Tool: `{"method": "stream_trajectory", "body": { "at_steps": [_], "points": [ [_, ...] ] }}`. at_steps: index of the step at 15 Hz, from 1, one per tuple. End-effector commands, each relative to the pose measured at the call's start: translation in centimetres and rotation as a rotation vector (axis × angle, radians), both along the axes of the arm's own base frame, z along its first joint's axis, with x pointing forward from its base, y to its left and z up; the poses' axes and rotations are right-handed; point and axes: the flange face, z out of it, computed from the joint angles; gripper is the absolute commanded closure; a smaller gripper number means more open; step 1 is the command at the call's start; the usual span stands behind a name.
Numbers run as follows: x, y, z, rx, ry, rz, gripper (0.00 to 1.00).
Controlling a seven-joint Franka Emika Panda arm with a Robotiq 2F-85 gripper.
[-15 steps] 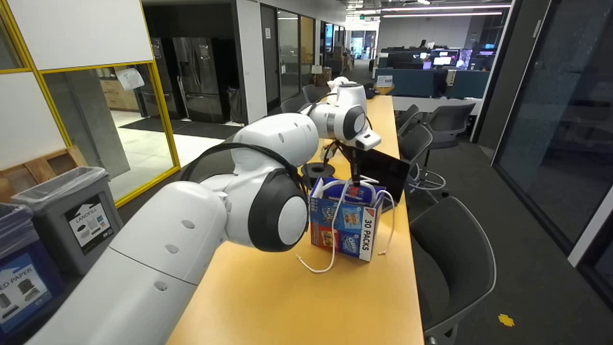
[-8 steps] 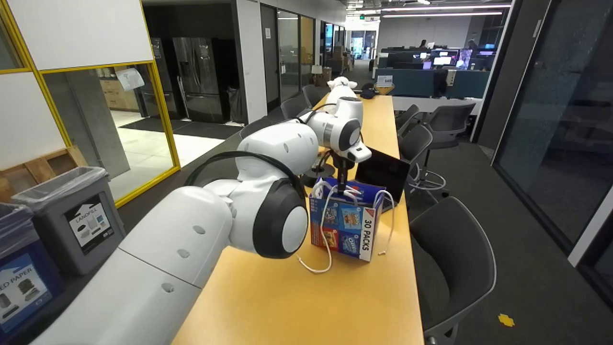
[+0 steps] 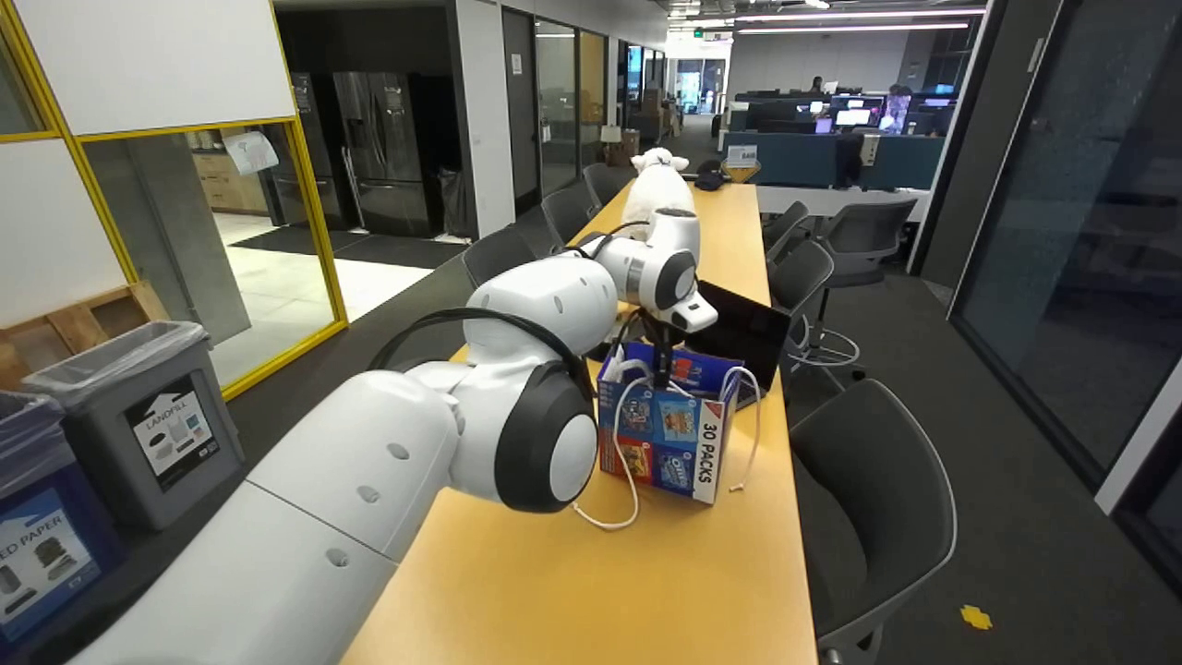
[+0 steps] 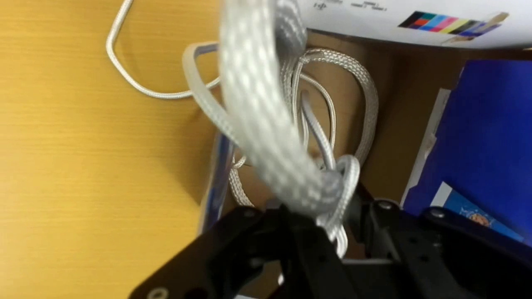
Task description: Put one rope in the box, the move the box to the right, the put the remaining ropes in the box
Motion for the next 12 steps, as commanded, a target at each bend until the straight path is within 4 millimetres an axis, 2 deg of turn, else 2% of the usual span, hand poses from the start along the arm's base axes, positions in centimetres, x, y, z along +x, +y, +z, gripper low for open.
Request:
{"method": "stream_trajectory", "body": {
  "at_steps": [1, 6, 12],
  "points": [
    [0.2, -0.6, 1.6, -0.079, -0.018, -0.008, 0.38],
    [0.2, -1.4, 4.8, -0.188, -0.048, 0.022, 0.01],
    [0.0, -1.4, 10.7, -0.292, -0.1, 0.098, 0.0]
  ]
}}
